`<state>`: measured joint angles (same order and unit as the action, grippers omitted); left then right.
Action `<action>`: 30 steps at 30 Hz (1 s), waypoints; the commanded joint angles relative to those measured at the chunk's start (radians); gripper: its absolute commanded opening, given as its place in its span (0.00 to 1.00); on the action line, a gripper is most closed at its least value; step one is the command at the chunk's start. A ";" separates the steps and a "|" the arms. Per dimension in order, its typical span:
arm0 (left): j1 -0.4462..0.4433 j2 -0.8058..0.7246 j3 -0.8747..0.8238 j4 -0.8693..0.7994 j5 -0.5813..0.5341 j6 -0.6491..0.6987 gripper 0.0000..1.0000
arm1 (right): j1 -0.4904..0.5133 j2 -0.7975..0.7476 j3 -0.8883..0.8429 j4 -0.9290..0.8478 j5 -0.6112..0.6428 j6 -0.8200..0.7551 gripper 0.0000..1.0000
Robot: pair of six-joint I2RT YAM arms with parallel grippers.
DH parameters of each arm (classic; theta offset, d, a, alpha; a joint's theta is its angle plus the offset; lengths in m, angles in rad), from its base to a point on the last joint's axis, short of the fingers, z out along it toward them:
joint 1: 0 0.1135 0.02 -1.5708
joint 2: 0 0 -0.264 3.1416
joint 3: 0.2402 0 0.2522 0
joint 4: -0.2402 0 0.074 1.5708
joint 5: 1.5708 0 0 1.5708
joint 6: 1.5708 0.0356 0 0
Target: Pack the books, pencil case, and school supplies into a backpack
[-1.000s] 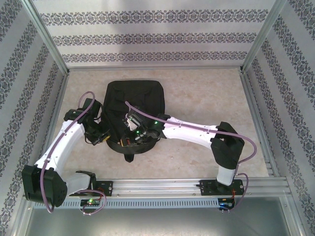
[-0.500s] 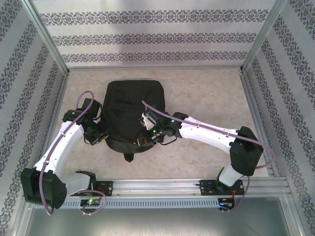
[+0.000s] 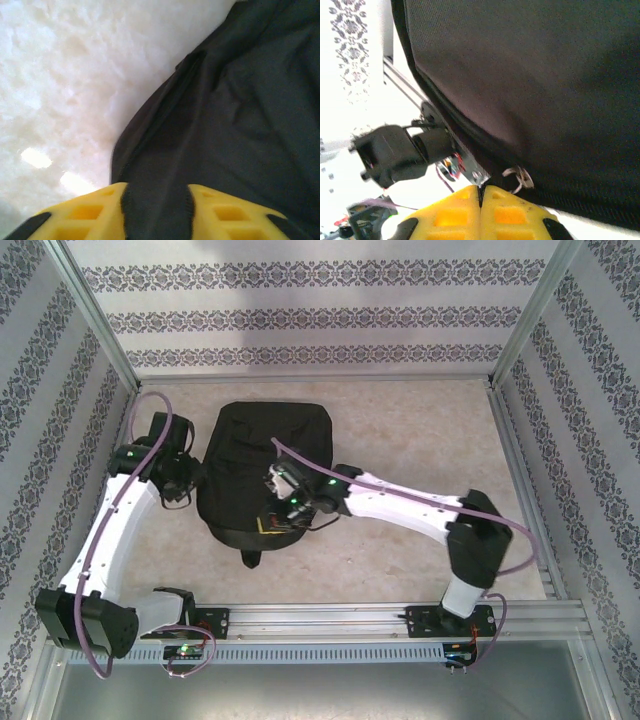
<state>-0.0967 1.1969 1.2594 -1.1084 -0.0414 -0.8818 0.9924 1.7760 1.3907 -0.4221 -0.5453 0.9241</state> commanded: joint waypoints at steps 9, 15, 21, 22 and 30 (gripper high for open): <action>0.032 -0.177 -0.092 -0.131 0.102 -0.077 0.72 | 0.025 0.139 0.180 0.222 0.018 0.212 0.00; 0.031 -0.253 -0.248 -0.091 0.281 -0.203 0.71 | 0.023 0.120 0.119 0.256 0.021 0.220 0.00; 0.031 -0.223 -0.325 -0.015 0.315 -0.243 0.58 | 0.025 0.119 0.100 0.261 0.019 0.210 0.00; 0.031 -0.213 -0.334 -0.007 0.312 -0.243 0.58 | 0.025 0.117 0.100 0.253 0.022 0.204 0.00; 0.031 -0.167 -0.378 0.050 0.261 -0.230 0.47 | 0.029 0.112 0.108 0.197 0.005 0.151 0.00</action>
<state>-0.0742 1.0260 0.8852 -1.0954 0.2386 -1.1053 1.0233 1.9385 1.4960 -0.2111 -0.5400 1.1172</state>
